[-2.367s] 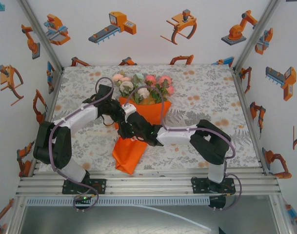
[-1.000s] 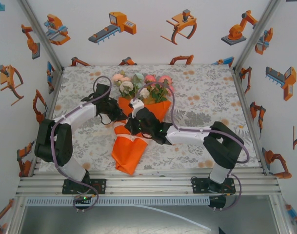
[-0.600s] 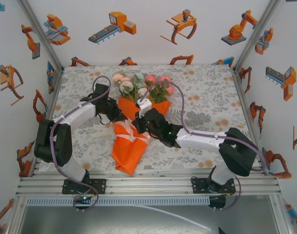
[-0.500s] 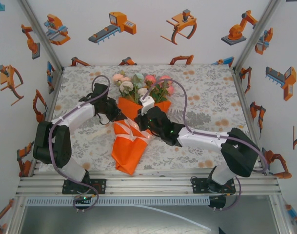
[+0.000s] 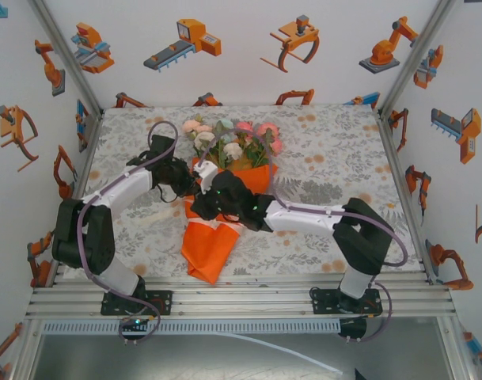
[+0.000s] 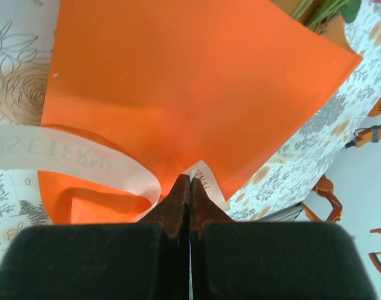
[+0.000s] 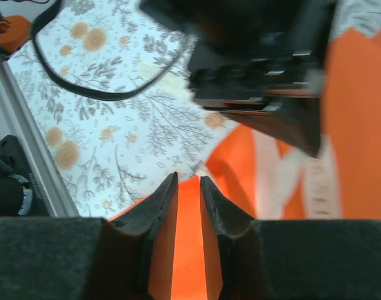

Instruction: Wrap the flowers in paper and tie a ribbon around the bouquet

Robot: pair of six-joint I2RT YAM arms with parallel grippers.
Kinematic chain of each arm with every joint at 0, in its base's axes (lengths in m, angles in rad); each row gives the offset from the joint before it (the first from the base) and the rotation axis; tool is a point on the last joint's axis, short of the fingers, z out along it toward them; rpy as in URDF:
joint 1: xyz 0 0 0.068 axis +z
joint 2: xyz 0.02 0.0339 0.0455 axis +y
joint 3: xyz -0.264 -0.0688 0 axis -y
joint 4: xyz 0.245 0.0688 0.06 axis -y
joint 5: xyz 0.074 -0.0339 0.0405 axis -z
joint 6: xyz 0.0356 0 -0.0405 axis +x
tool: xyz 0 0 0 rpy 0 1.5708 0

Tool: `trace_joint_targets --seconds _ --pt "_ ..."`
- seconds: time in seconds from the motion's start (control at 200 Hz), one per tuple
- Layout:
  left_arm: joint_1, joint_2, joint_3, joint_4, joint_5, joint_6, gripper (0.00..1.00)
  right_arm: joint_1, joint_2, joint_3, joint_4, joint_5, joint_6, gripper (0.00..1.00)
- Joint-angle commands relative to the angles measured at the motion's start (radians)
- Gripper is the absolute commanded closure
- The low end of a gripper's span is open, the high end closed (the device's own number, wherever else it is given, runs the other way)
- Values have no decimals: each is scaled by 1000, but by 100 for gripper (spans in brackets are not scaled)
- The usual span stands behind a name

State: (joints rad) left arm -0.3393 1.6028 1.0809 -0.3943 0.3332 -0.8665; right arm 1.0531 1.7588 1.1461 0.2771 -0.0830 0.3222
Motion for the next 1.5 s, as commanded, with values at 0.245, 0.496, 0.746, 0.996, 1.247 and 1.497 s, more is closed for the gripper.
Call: trace_joint_targets --seconds 0.245,0.496,0.746,0.996,1.247,1.497 --pt "11 54 46 34 34 -14 100 -8 208 123 -41 201 -40 47" --pt "10 53 33 45 45 -11 100 -11 256 86 -3 269 -97 44" --pt "17 29 16 38 35 -2 100 -12 206 69 -15 229 -85 91" --pt "48 -129 15 -37 -126 155 69 -20 -137 -123 -32 235 -26 55" --pt "59 -317 -66 -119 -195 234 64 -106 -327 -363 -101 132 -7 37" --pt "-97 -197 -49 -125 -128 243 42 -108 -153 -267 -174 22 -94 38"
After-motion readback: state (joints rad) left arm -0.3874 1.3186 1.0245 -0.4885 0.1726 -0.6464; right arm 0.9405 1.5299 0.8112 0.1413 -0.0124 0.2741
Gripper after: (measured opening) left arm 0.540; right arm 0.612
